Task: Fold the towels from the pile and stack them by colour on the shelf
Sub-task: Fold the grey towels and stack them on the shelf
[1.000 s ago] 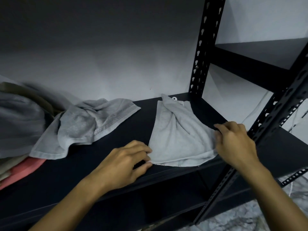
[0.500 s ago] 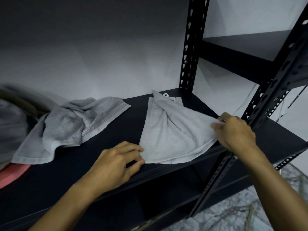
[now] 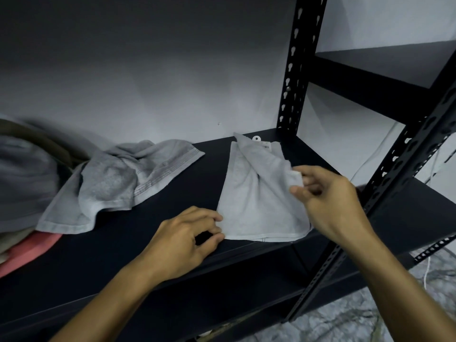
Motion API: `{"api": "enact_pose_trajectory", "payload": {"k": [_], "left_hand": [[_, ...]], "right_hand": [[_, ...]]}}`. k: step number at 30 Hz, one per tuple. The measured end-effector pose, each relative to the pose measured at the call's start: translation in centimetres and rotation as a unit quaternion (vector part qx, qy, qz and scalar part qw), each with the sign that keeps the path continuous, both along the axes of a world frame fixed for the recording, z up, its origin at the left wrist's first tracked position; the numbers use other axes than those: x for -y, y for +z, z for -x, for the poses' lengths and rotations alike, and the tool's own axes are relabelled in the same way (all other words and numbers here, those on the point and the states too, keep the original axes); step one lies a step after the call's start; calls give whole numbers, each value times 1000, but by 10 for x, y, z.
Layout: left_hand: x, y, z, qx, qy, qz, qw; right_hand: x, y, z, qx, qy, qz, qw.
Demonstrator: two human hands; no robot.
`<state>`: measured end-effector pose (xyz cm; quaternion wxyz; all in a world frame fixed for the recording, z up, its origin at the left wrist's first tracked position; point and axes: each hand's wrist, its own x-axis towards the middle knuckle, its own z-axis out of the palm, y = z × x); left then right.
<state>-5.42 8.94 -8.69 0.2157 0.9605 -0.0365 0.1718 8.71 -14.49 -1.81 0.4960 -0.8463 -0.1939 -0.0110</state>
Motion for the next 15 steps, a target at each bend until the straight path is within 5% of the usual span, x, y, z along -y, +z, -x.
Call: {"api": "enact_pose_trajectory", "payload": {"k": [3,8,15], "left_hand": [[-1,0,2,-8,1,15,1000],[-2,1,8,-2,-16,20,1000],[-2,-5,12,6,1,27,1000]], "right_hand": [[-20,-8,23,51,62,3,997],[-54,-43,50,296,145,103,939],[-68,-73,63,395,147,146,895]]}}
